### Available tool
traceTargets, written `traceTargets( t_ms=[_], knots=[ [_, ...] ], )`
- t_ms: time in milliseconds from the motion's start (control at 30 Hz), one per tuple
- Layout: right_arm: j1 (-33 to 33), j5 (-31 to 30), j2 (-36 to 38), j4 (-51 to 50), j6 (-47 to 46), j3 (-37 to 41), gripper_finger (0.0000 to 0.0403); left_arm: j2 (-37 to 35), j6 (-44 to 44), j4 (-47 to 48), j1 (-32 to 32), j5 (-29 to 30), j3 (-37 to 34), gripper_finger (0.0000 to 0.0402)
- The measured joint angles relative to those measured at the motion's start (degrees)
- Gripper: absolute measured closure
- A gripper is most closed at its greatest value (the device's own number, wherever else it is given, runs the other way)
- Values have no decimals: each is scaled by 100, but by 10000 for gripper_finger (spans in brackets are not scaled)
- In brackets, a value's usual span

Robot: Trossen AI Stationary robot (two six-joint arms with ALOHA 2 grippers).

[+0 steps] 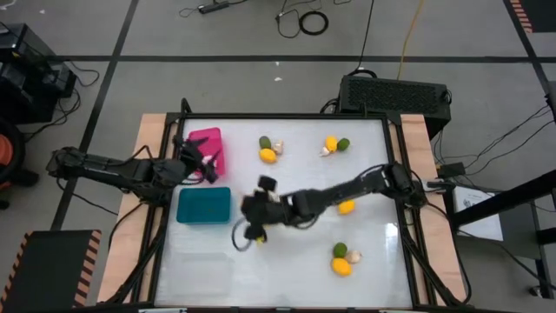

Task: Sort produce into baskets
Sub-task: Put the white garlic into the pink bin

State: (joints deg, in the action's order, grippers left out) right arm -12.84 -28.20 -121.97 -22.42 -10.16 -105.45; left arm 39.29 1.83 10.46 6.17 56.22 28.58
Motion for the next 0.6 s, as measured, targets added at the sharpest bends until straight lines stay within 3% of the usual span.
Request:
traceTargets(
  t_ms=[67,233,300,467,600],
  knots=[
    [246,74,-49,665,318,-2,280,0,-55,79,-250,387,-1,139],
    [924,1241,-436,1868,633,-4,279,-13,-292,300,-999,1711,0,139],
    [1165,1600,-676,2407,690,0,279,-13,-354,472,-1276,1851,0,139],
    [1731,1712,-1159,3846,688,0,279,-4,-875,1030,-1850,1863,0,139],
    [2142,2264,-1377,4214,377,2,279,-4,-905,1167,-2098,1863,0,139]
  ],
)
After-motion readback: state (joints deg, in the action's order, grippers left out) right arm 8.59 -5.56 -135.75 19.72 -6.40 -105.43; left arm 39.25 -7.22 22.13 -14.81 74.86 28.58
